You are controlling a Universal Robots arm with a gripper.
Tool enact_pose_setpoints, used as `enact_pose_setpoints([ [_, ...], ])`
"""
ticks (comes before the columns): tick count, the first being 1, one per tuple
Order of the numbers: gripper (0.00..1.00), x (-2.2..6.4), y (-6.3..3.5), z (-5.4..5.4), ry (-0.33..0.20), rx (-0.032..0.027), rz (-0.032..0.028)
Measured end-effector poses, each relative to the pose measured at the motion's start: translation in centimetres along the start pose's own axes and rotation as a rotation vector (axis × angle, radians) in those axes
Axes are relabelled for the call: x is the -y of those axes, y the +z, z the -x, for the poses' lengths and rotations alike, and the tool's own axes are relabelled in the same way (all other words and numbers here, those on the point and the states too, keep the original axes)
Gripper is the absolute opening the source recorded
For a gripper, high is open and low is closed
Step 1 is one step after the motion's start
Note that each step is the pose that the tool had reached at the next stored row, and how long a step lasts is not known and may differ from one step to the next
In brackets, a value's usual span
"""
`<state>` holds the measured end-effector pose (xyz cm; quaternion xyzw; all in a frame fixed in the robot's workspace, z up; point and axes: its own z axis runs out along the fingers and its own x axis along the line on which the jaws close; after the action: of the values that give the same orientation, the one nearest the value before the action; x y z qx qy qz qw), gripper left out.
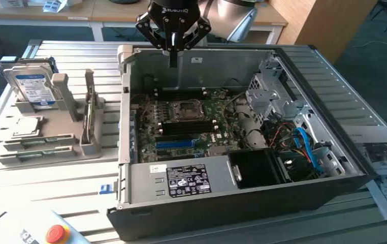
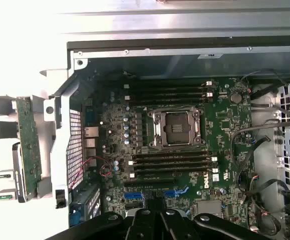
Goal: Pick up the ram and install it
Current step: 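Reach for the ram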
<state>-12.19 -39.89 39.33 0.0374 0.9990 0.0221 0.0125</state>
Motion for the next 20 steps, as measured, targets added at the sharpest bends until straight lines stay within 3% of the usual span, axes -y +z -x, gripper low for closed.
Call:
enact_pose_setpoints([
  [14,0.10,0.00,0.00,-0.1,0.000,0.0000,-0.0001],
  [20,0.10,0.10,-0.02,-1.4,0.000,0.0000,0.0000],
])
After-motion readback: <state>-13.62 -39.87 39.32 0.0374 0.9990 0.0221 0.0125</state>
